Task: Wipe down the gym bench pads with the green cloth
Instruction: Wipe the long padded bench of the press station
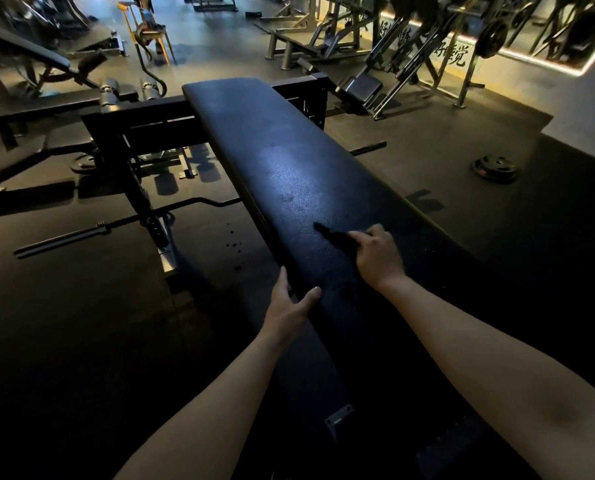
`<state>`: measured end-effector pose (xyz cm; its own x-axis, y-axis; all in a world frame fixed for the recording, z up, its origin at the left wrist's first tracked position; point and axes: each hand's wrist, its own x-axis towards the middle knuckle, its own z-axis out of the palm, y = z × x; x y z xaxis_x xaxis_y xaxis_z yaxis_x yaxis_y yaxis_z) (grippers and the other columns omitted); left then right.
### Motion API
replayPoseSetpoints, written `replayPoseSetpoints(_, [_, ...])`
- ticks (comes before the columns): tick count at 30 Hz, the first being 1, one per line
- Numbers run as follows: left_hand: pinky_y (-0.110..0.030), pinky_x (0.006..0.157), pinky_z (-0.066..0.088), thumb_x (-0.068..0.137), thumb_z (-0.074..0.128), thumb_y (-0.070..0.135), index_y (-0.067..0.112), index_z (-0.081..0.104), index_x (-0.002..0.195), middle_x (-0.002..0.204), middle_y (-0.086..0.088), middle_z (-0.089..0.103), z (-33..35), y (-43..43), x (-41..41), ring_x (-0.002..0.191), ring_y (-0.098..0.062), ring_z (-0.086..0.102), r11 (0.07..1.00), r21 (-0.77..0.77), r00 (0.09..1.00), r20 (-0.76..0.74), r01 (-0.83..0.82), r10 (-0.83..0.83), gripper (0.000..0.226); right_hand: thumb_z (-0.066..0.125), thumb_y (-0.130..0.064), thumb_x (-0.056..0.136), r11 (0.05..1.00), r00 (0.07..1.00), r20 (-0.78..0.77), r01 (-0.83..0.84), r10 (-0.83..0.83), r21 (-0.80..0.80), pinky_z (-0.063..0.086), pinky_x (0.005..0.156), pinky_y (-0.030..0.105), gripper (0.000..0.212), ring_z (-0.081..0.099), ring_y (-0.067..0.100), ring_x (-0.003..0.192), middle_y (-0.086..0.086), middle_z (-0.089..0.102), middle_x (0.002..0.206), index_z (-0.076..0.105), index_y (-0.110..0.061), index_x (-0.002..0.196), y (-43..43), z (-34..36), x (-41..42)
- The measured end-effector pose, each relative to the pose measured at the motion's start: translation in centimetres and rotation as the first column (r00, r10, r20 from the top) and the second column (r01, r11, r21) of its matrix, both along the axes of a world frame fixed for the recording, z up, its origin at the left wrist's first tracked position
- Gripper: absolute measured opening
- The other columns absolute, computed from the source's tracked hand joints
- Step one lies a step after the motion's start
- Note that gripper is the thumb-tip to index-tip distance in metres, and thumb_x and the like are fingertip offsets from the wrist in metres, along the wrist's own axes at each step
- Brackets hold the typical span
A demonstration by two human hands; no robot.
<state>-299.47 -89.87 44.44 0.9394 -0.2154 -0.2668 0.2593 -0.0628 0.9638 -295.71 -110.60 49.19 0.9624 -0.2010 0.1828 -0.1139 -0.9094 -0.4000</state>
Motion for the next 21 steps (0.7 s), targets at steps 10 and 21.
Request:
replayPoseSetpoints(10, [-0.026, 0.111, 0.040, 0.071, 0.082, 0.043, 0.034, 0.038, 0.145, 0.150, 0.001, 0.049, -0.4, 0.9, -0.4, 0.134, -0.007, 0.050, 0.995, -0.010, 0.995, 0.006, 0.097, -0.097, 0.087, 0.057, -0.013, 0.090, 0.964, 0.966, -0.038, -0.250, 0.254, 0.085, 0.047, 0.090, 0.034, 0.036, 0.061, 0.027, 0.099, 0.007, 0.059, 0.107, 0.070, -0.026, 0.121, 7.7, 0.3, -2.4])
replayPoseSetpoints(21, [-0.018, 0.113, 0.024, 0.089, 0.076, 0.027, 0.017, 0.009, 0.161, 0.164, -0.002, 0.023, -0.2, 0.8, -0.9, 0.147, -0.008, 0.024, 0.995, 0.066, 0.997, 0.030, 0.076, -0.078, 0.099, 0.042, -0.010, 0.096, 0.984, 0.982, -0.074, 0.175, -0.177, -0.032, 0.043, 0.087, 0.038, 0.042, 0.048, 0.033, 0.107, 0.011, 0.046, 0.119, 0.061, -0.024, 0.131, -1.4, 0.3, -1.4])
